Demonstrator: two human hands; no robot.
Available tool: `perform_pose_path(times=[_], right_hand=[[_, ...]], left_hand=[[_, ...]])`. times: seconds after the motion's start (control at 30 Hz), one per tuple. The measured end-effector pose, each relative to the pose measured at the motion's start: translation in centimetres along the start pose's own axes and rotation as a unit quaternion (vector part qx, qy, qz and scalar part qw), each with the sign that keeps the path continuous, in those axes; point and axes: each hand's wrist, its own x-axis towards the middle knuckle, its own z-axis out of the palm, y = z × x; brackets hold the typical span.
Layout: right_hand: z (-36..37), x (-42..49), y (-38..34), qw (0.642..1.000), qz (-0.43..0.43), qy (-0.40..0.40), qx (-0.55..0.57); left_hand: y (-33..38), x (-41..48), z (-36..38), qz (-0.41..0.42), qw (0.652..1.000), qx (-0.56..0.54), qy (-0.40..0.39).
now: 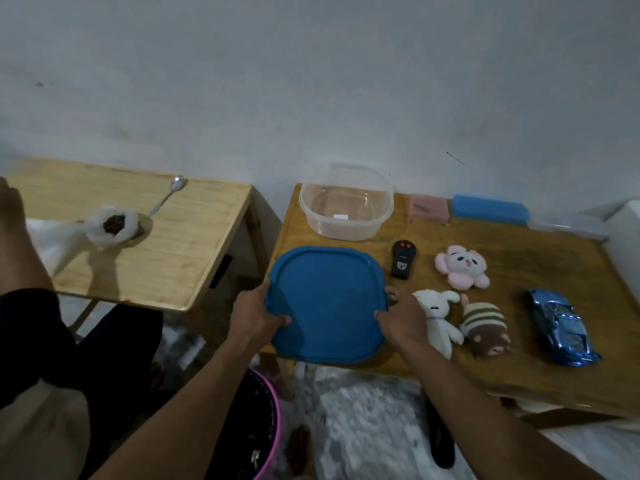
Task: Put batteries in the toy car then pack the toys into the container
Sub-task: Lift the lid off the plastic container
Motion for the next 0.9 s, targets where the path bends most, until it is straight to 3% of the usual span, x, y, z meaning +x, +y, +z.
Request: perform_pose_path(times=[0.23,0.53,0.9], right_hand=[[2.5,0.0,0.8,0.999,0.012,-0.016,-0.036],[4.6,1.9,0.4,0.997,0.052,-0.014,-0.051],[5.4,1.9,0.4,0.996,0.034,0.001,-0.088]], left_hand=[[-2.1,0.9,1.1,-0.032,0.999,0.037,-0.023],[-3.3,4.1,1.1,-0.015,0.996,0.059,-0.058],[-3.6,4.5,1.6,-0.034,0.996,0.059,-0.053]])
